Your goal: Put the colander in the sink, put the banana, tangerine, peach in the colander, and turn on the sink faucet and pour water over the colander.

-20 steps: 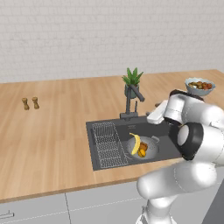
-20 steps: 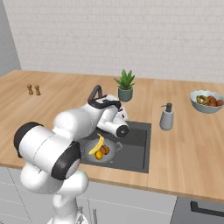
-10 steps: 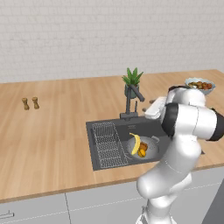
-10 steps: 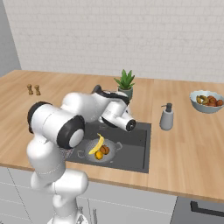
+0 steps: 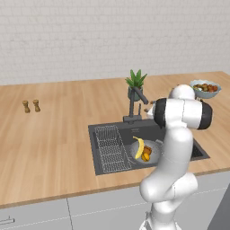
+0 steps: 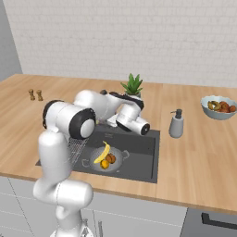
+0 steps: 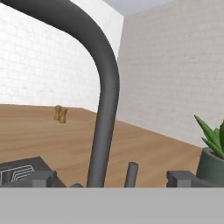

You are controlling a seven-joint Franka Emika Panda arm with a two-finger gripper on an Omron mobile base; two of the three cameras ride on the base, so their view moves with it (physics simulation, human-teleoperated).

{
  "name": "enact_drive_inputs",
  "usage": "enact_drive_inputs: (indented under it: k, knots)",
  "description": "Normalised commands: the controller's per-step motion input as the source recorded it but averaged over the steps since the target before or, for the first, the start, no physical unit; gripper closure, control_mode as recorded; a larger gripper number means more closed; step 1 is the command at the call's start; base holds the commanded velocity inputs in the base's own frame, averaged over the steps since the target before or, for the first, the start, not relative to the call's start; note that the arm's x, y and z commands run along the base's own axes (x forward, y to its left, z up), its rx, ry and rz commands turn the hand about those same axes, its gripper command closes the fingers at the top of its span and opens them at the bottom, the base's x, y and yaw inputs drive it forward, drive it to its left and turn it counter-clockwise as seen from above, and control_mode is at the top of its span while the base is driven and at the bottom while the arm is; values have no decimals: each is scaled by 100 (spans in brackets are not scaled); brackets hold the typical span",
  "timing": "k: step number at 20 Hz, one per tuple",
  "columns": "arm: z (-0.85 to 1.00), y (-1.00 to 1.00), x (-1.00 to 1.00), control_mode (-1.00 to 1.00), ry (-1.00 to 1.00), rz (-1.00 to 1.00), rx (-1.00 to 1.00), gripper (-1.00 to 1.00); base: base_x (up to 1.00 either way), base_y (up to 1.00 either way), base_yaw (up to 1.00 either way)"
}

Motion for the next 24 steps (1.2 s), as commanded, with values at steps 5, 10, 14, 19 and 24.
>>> enact_drive_inputs:
  k: [5, 10, 14, 19, 24]
  knots:
    - [-25, 34, 36, -100, 0, 0, -1, -100, 0, 0, 0]
    - [-17, 4, 50, -100, 0, 0, 0, -100, 0, 0, 0]
    - [-24, 0, 51, -100, 0, 0, 0, -100, 0, 0, 0]
    - [-26, 0, 43, -100, 0, 0, 0, -100, 0, 0, 0]
    - [-9, -1, 27, -100, 0, 0, 0, 100, 0, 0, 0]
